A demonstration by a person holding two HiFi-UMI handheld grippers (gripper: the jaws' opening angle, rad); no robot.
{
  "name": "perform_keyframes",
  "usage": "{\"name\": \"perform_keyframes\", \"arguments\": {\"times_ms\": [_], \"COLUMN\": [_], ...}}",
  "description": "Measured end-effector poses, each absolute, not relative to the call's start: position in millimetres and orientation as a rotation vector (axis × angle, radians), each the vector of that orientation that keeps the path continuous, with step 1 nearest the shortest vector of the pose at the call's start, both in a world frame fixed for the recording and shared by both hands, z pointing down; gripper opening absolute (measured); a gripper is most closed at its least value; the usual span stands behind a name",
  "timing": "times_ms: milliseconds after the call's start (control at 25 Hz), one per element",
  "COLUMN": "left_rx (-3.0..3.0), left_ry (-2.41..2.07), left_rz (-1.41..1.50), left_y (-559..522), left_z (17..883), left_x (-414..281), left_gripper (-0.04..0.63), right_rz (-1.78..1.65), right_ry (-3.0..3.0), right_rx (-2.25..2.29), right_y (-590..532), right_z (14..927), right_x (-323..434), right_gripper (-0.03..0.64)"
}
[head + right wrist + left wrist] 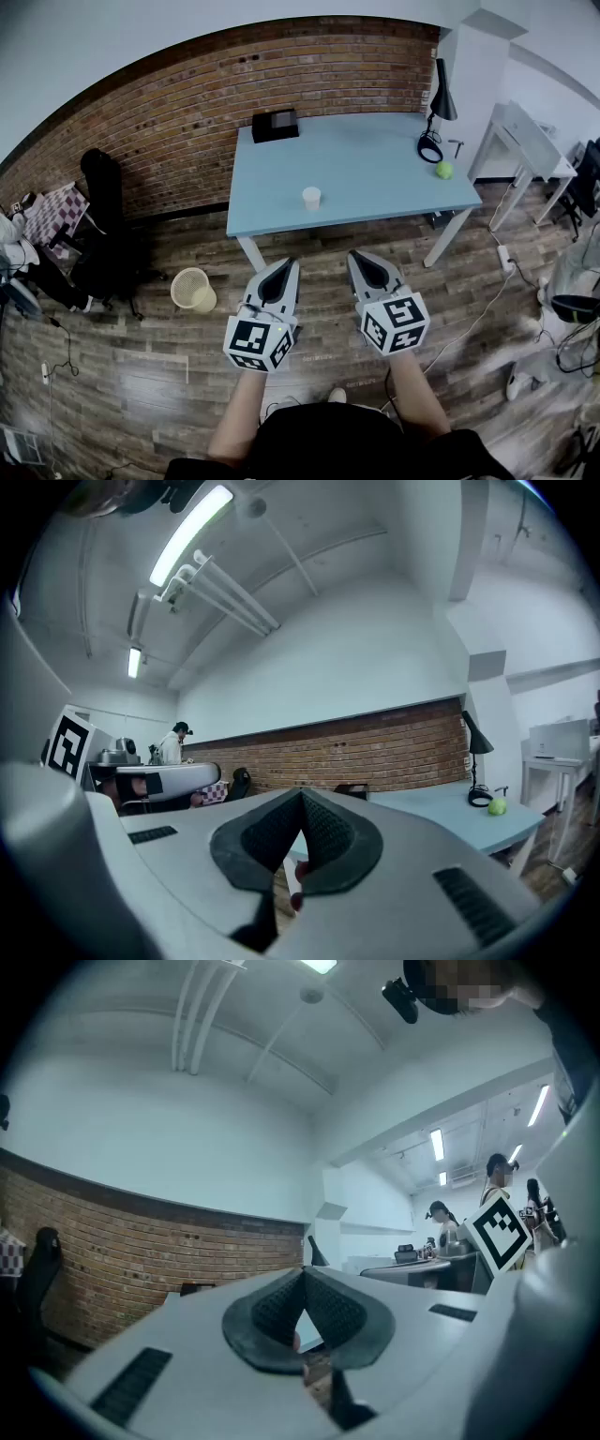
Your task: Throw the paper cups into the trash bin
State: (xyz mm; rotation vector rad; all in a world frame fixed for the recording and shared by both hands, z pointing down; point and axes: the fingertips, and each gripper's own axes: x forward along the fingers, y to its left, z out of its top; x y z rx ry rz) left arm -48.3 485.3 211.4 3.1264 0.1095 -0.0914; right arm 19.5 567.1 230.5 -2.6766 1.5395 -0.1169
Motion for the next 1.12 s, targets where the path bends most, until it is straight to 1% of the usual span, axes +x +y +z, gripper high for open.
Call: {"name": "perform_keyframes", "arguments": {"times_ms": [440,1120], "left_rx": [3.091,3.093], "left_ry": [0.068,0.059], "left_rz": [-0.071,-0.068], "left_y": [520,502], "left_z": [217,220], "left_x": [-34,5], "left_gripper": [0.003,0.003], "right_rz": [-0.114,-0.139], "right_ry": [1.579,1.605], "right_rx": [-2.63,-2.58], "right_y": [600,577], "right_z": [229,236], "right_x": [33,69], "right_gripper": [0.003,0.003]}}
